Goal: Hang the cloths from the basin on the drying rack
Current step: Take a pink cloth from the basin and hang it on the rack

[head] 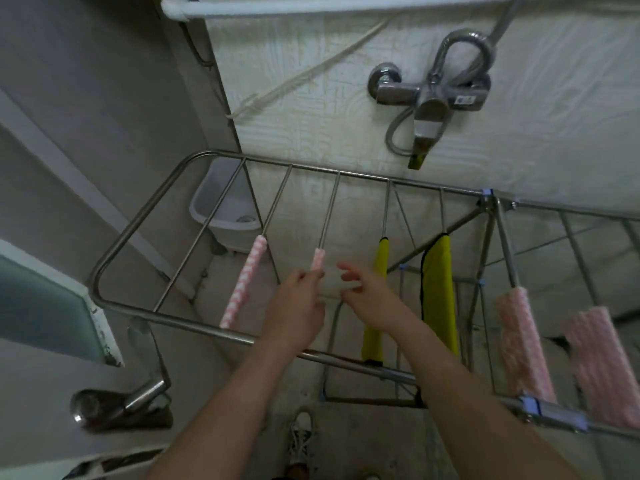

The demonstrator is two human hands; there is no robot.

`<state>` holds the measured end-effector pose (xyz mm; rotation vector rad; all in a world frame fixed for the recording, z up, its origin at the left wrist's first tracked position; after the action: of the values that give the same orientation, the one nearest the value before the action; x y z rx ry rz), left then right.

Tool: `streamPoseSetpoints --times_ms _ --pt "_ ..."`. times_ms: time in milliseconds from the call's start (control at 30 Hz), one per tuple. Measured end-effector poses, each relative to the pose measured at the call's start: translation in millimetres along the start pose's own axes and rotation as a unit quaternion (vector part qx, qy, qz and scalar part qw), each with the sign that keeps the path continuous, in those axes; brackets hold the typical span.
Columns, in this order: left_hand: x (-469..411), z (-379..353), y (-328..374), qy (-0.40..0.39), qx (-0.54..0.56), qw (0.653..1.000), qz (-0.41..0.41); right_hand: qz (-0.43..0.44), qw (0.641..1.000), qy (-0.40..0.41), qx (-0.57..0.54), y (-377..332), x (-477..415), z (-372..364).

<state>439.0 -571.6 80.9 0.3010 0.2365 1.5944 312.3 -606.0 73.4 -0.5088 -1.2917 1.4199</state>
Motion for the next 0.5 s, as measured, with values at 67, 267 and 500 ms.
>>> streamPoseSetpoints --times_ms 67,267,500 --pt "0 13 26 0.045 0.056 0.997 -0.006 0.020 0.998 0.052 -0.032 4 21 20" --pt "10 30 122 0.032 0.252 0.966 -0.052 0.078 0.981 0.172 -0.045 11 89 79" --pt "45 11 242 -0.129 0.319 0.912 -0.221 0.067 0.941 0.319 -0.088 35 193 144"
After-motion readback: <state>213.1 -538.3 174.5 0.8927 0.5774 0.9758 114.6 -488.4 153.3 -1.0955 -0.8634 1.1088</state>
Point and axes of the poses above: each hand's wrist, its own x-axis away from the middle knuckle, its own z-axis out of the back of the hand, y = z × x, the point moved 6 cm from there along -x, towards the middle knuckle, and after that the axes turned 12 degrees about -x, right-handed, at the moved point
